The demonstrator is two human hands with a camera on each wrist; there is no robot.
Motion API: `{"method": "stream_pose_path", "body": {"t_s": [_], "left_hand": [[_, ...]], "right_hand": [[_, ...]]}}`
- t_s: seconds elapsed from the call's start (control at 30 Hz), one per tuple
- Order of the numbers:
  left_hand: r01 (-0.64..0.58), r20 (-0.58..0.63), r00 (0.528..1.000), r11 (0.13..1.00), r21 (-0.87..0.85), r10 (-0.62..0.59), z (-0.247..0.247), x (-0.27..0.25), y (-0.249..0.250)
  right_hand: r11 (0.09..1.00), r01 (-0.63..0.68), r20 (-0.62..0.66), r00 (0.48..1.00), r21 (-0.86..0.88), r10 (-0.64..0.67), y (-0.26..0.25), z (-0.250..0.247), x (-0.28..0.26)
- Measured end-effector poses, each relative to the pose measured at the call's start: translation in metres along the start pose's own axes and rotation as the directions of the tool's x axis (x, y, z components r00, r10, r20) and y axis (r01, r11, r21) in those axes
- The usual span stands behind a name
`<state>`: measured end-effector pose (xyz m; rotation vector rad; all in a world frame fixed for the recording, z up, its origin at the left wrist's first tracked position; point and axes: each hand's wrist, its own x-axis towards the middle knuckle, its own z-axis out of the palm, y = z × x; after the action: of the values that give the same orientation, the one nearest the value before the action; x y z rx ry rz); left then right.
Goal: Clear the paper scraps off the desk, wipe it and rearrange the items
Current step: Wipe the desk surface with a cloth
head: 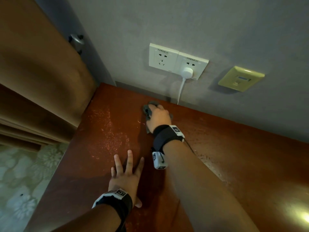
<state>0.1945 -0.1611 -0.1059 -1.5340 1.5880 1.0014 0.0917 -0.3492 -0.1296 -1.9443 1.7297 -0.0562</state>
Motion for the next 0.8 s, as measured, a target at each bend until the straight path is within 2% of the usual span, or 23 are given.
{"method": "stream_pose_path", "body": {"t_s": [0.13, 0.3, 0.43, 0.53, 0.63, 0.7, 0.8], "left_hand": [[-0.003, -0.015, 1.0, 1.0, 0.002, 0.003, 0.003, 0.001, 0.0], [-0.029, -0.023, 0.999, 1.0, -0.003, 0.029, 0.002, 0.002, -0.003], [-0.02, -0.031, 0.999, 1.0, 0.0, 0.02, 0.0, 0.003, 0.0], [-0.027, -0.038, 0.999, 1.0, 0.004, 0.027, -0.001, 0.004, 0.001], [-0.026, -0.025, 0.999, 1.0, 0.012, 0.027, -0.002, 0.003, 0.0], [-0.021, -0.015, 1.0, 1.0, 0.023, 0.022, -0.004, 0.002, 0.001], [-0.011, 0.012, 1.0, 1.0, 0.025, 0.011, -0.004, 0.004, 0.001]], "right_hand": [[0.982, -0.178, -0.078, 0.98, 0.064, 0.183, 0.065, -0.029, -0.009], [0.92, -0.385, -0.185, 0.902, 0.067, 0.391, 0.158, -0.077, -0.036], [0.872, -0.478, -0.178, 0.854, 0.108, 0.49, 0.167, -0.073, -0.036], [0.906, -0.415, -0.151, 0.894, 0.078, 0.422, 0.132, -0.059, -0.034], [0.968, -0.25, -0.107, 0.962, 0.012, 0.249, 0.073, -0.031, -0.039], [0.994, -0.109, -0.008, 0.994, -0.028, 0.109, 0.032, -0.007, -0.038], [0.996, 0.082, 0.161, 0.984, -0.023, -0.078, -0.026, 0.023, -0.038]]}}
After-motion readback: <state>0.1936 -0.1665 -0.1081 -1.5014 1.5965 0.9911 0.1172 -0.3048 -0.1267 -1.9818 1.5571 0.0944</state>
